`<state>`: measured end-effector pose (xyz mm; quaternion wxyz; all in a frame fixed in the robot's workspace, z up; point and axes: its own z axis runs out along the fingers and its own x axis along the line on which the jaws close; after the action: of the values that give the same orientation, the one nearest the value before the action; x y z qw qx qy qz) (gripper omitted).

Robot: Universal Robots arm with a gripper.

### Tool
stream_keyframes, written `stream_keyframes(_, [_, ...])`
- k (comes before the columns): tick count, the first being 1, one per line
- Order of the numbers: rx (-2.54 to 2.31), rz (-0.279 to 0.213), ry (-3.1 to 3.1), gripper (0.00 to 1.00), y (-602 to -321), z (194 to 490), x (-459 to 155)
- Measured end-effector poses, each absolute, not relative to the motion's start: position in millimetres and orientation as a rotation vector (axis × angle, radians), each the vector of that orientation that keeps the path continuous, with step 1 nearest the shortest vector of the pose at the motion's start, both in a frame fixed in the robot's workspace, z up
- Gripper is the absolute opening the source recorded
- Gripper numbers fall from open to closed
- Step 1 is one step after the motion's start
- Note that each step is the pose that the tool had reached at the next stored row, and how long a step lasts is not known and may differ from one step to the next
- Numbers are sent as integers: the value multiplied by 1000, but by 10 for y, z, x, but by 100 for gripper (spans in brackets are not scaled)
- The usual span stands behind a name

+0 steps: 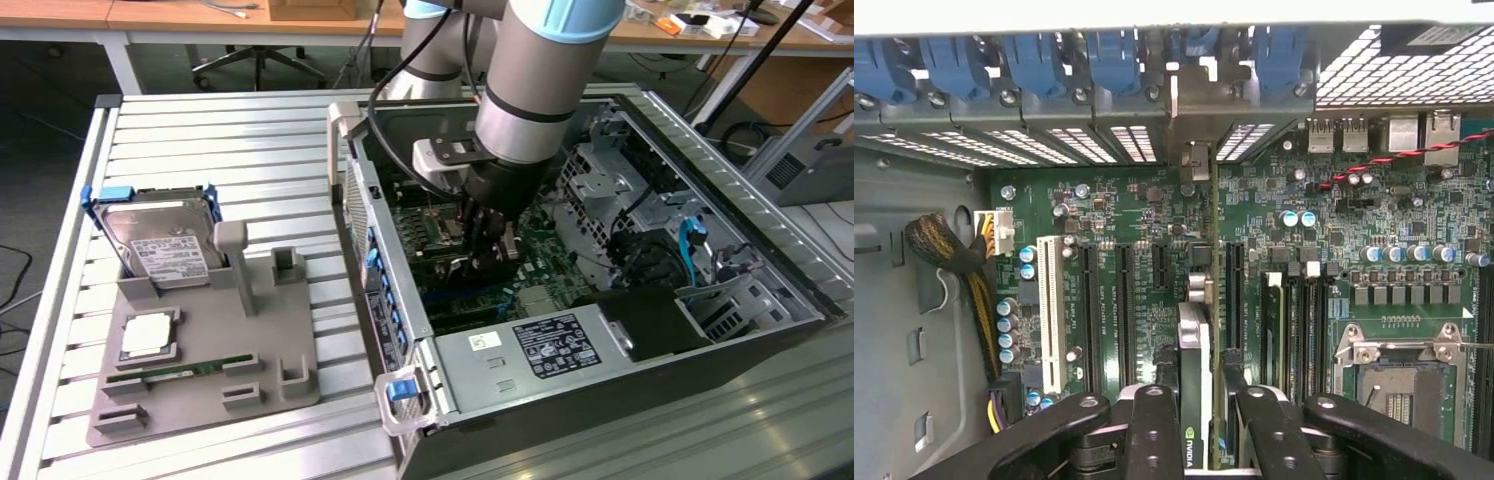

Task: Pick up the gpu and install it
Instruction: 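Insert the gpu into the slot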

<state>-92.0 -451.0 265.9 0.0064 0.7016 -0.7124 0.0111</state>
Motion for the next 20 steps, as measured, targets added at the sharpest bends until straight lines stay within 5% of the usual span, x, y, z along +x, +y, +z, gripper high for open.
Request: stream_keyframes(20, [2188, 40, -2232, 27, -4497, 2693, -920])
